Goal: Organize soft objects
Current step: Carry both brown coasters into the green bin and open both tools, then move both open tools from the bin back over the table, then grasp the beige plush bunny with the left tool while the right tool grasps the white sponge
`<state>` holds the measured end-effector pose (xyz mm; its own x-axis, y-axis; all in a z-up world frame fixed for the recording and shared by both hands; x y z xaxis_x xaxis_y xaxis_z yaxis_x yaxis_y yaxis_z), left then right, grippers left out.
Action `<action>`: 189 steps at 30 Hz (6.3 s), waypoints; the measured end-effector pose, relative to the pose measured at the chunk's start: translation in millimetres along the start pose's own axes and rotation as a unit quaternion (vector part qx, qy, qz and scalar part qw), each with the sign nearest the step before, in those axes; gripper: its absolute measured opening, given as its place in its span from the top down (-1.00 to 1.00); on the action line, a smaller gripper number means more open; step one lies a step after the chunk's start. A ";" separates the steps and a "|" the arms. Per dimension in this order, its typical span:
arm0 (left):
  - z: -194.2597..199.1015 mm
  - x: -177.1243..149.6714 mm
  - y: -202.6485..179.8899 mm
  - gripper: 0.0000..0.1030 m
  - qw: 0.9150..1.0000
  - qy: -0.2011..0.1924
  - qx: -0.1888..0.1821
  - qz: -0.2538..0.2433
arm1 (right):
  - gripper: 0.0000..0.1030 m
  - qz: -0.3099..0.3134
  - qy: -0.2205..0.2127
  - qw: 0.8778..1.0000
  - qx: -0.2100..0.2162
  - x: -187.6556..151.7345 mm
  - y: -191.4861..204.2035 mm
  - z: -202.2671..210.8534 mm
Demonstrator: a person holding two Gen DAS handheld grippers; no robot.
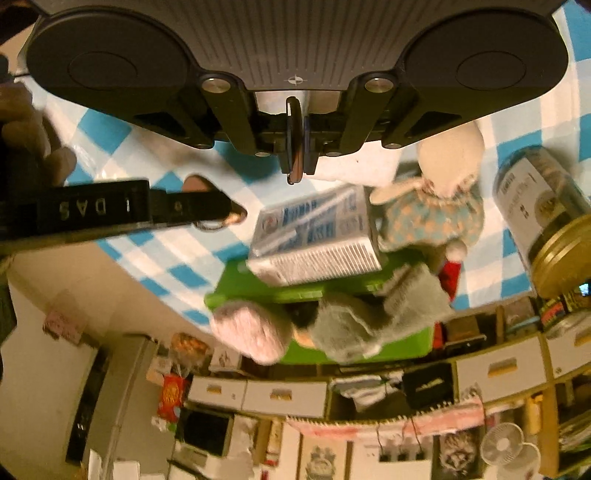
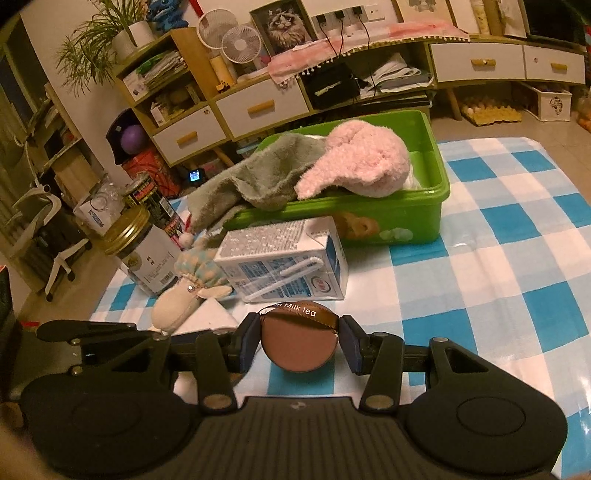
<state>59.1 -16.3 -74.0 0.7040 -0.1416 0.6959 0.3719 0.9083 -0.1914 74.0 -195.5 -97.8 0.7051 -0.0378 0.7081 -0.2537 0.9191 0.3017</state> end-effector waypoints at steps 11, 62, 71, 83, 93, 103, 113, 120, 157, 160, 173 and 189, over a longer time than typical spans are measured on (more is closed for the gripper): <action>25.9 37.4 10.4 0.99 0.997 -0.060 -0.012 0.050 | 0.69 -0.005 -0.040 0.999 0.016 27.7 12.3 19.4; -57.3 118.7 71.0 0.23 0.967 -0.092 -0.017 0.235 | 0.24 -0.167 -0.097 0.981 0.018 105.1 -30.9 -41.4; -28.5 114.7 59.7 -0.48 0.973 -0.106 -0.011 0.207 | 0.10 -0.173 -0.104 0.979 0.010 96.1 -32.1 -17.9; 11.8 96.4 47.1 -0.84 0.978 -0.105 0.013 0.178 | -0.12 -0.149 -0.093 0.984 -0.018 77.5 -24.5 19.4; 36.7 62.2 40.1 -0.90 0.984 -0.102 0.022 0.147 | -0.21 -0.136 -0.061 0.988 -0.033 49.5 -21.7 39.0; 47.9 27.8 44.8 -0.90 0.990 -0.082 0.042 0.103 | -0.23 -0.101 -0.026 0.993 -0.052 17.3 -16.9 44.5; 50.5 -8.0 67.5 -0.90 0.991 -0.064 0.081 0.087 | -0.24 -0.052 0.013 0.996 -0.070 -18.6 -9.0 35.7; 37.9 -32.7 74.4 -0.90 0.992 -0.028 0.092 0.078 | -0.24 -0.024 0.041 0.996 -0.077 -39.0 0.4 23.0; -27.3 -43.8 78.0 -0.89 0.989 -0.048 0.131 0.050 | -0.47 0.135 0.041 0.983 -0.120 -68.4 64.4 -34.7; -28.7 -39.1 80.4 -0.82 0.988 -0.050 0.135 0.058 | -0.46 0.134 0.040 0.983 -0.122 -65.4 65.5 -38.2; -26.4 -20.8 86.4 -0.47 0.987 -0.068 0.126 0.079 | -0.45 0.129 0.030 0.984 -0.120 -59.3 69.8 -40.7; -20.3 -10.0 82.1 0.01 0.987 -0.066 0.118 0.082 | -0.14 0.117 0.004 0.988 -0.106 -48.6 69.8 -29.3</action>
<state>94.9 51.7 -110.7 0.6527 0.0537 0.7558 0.0967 0.9834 -0.1534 41.5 -118.1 -129.9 0.6486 0.1867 0.7379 -0.2663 0.9638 -0.0098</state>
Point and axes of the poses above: each gripper's, at about its wrist camera, not at the fingertips, and z roughly against the way its jaws point, y to its left, x to its top, the point moved 1 cm from there along -z, roughly the way its jaws point, and after that the axes turned 6 degrees about z, right-handed, at the moved point
